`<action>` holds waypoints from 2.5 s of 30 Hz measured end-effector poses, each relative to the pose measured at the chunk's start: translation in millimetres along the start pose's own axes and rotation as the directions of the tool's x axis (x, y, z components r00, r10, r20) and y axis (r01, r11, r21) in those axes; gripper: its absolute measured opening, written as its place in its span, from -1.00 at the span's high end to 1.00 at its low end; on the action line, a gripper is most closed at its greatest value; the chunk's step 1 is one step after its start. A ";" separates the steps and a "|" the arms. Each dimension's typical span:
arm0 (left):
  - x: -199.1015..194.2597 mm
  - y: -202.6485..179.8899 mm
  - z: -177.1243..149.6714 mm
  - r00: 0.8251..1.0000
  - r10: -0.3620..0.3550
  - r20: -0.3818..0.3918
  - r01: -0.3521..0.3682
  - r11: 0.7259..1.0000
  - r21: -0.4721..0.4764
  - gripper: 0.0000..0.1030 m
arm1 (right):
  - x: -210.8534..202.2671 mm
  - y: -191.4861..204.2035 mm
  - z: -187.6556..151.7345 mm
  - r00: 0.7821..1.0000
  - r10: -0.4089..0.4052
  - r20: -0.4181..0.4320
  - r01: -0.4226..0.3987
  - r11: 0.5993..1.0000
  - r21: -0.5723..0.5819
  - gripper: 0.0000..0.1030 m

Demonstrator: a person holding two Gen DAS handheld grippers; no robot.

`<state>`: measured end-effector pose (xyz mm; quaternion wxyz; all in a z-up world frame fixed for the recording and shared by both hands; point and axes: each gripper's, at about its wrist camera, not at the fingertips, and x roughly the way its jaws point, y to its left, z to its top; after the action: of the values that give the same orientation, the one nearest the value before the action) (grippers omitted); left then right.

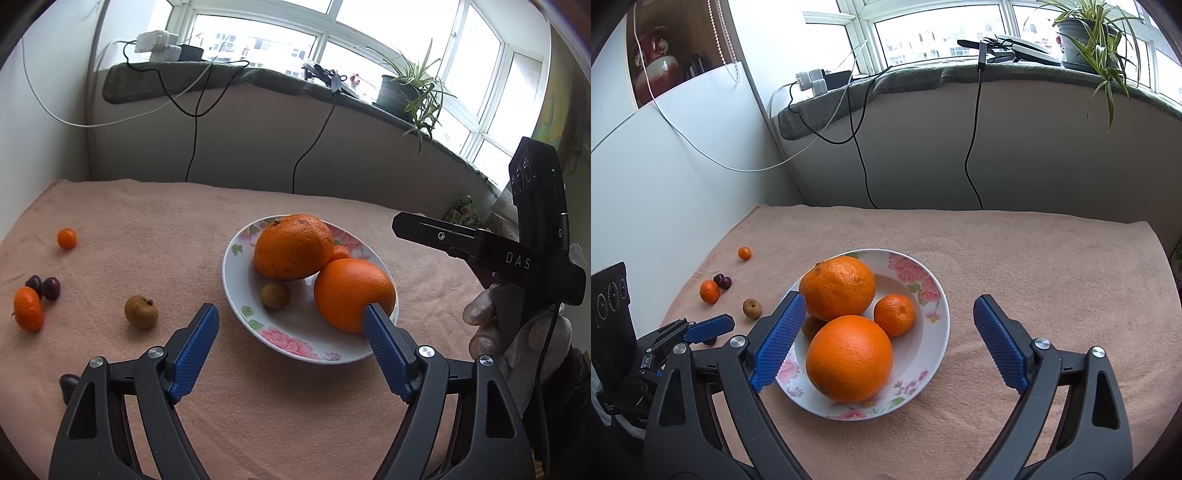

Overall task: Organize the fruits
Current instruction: 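Move the right gripper to the dark plum while the left gripper approaches the large orange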

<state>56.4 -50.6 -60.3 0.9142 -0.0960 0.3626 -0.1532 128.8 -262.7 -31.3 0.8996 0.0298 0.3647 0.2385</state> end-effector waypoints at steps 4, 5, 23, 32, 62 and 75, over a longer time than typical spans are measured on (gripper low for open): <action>-6.6 10.9 0.4 1.000 0.020 0.014 -0.020 1.000 -0.018 -0.56 | -2.2 9.7 1.0 1.000 0.018 0.010 -0.018 1.000 -0.009 -0.83; -8.9 14.4 0.5 0.999 0.028 0.017 -0.028 0.999 -0.023 -0.56 | -2.7 13.2 0.9 1.000 0.022 0.013 -0.021 1.000 -0.016 -0.83; -52.5 101.3 -7.3 0.980 0.189 0.059 -0.180 0.975 -0.132 -0.56 | 6.2 95.4 -1.7 0.990 0.137 -0.018 -0.138 0.975 -0.172 -0.83; -65.5 143.5 -17.3 0.969 0.240 0.055 -0.225 0.954 -0.197 -0.56 | 20.5 140.5 -10.7 0.978 0.197 -0.076 -0.210 0.944 -0.254 -0.83; -48.3 217.8 -21.6 0.983 0.183 -0.007 -0.174 0.923 -0.343 -0.12 | 117.0 244.4 -66.7 0.888 0.266 -0.374 -0.405 0.837 -0.367 -0.05; -40.8 222.6 -21.6 0.986 0.166 -0.020 -0.163 0.924 -0.345 0.24 | 136.2 249.8 -75.6 0.881 0.235 -0.411 -0.399 0.837 -0.375 0.11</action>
<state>60.1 170.3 -113.8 0.8945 -0.2250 0.3862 -0.0095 60.9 10.5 -117.3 0.7495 -0.1605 0.4426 0.4654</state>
